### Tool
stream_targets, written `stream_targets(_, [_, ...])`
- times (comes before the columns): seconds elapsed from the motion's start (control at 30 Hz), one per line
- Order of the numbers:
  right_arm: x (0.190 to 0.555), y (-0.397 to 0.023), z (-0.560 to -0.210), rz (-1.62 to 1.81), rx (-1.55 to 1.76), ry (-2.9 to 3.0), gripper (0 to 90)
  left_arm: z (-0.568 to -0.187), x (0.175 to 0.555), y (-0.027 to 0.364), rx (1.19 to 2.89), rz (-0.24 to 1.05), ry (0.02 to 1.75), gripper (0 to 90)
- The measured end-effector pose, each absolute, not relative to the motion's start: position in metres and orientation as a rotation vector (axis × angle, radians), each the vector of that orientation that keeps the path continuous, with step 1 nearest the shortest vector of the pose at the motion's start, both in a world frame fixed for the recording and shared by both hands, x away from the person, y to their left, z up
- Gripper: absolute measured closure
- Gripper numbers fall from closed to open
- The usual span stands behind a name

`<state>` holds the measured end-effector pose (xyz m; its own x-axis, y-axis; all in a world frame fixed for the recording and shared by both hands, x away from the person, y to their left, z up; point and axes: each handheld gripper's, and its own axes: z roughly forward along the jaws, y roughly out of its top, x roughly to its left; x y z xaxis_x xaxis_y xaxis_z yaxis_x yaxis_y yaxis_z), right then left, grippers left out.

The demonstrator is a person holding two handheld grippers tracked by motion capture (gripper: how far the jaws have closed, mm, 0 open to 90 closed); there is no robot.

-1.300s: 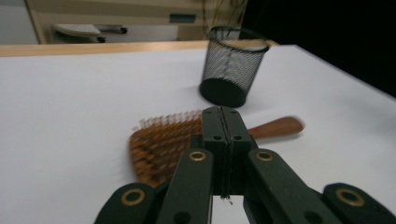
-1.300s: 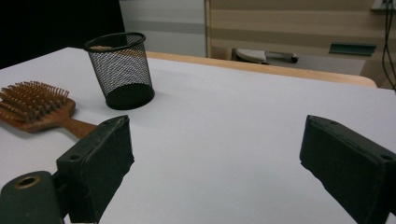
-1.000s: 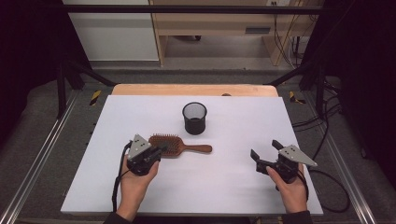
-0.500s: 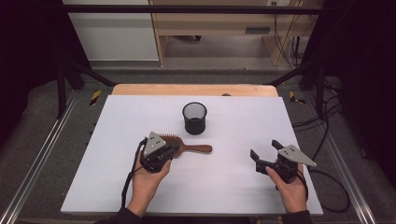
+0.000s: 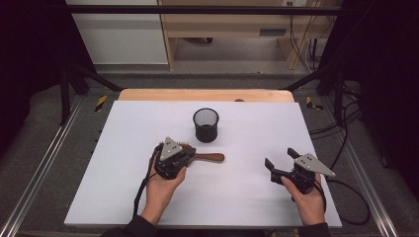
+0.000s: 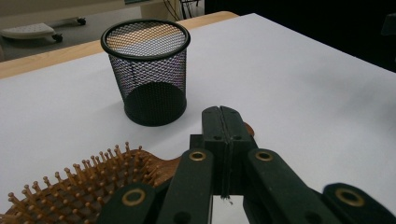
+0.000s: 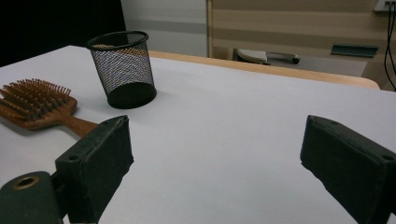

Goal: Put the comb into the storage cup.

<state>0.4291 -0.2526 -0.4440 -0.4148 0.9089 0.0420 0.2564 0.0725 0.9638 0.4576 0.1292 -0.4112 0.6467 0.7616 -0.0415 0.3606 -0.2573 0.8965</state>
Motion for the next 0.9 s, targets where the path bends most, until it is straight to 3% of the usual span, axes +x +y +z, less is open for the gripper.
stream_targets(0.53, [0.429, -0.251, -0.444, 1.37, 1.166, 1.752, 9.2, -0.418, 0.465, 0.122, 1.884, 0.472, 0.919, 90.0])
stream_targets(0.9, [0.43, -0.25, -0.446, 1.378, 1.166, 1.761, 9.2, -0.432, 0.494, 0.099, 1.912, 0.424, 1.021, 90.0])
